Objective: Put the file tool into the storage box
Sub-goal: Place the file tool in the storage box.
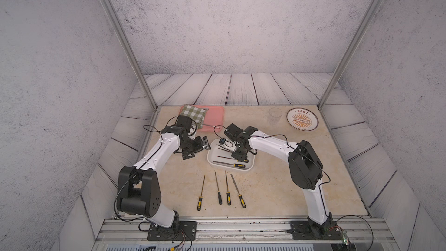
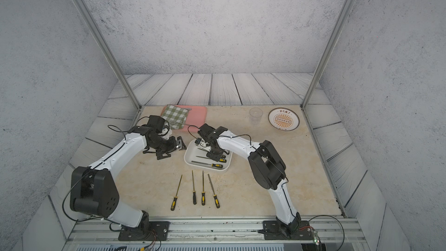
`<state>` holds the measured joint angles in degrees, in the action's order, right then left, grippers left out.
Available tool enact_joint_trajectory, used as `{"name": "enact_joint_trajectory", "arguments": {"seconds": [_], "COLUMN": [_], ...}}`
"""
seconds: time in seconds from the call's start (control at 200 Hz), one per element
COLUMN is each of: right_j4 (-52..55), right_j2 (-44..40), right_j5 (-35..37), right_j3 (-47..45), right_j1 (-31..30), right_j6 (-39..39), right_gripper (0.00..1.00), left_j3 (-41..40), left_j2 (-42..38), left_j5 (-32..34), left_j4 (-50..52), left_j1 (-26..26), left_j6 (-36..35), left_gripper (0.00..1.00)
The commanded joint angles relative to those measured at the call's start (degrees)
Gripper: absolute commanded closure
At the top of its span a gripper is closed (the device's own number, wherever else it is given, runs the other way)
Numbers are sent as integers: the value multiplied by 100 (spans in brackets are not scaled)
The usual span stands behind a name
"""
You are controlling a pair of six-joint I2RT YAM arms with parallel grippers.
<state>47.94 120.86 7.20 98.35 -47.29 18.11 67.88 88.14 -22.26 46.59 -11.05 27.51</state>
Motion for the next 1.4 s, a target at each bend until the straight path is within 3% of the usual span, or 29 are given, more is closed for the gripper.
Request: {"name": "enact_joint_trajectory", "arguments": {"seconds": [0.0, 0.465, 1.061, 1.176, 1.326, 1.396], "right_j4": [-73, -601, -944, -851, -682, -613], "right_j2": [152, 324, 118, 96, 74, 34], "right_j5": [-50, -23, 277, 317, 332, 335], "right_j3": [137, -161, -873, -858, -723, -653], "right_j1": [9, 16, 70, 79, 82, 79], "right_j6": [8, 185, 343, 342, 260, 211], "right_gripper": [86, 86, 84, 78, 60, 56], "left_j3": [21, 99, 41, -11, -54, -55], "left_j2": [78, -45, -91, -125, -178, -216], "left_j5": [38, 306, 435, 417, 374, 363], "left_j4": [139, 509, 482, 451, 397, 379], "left_j1": [-21, -25, -29, -29, -28, -29], "left_j6": [-87, -349, -195, -157, -86, -53], "left_gripper": [1, 2, 2, 2, 2, 2]}}
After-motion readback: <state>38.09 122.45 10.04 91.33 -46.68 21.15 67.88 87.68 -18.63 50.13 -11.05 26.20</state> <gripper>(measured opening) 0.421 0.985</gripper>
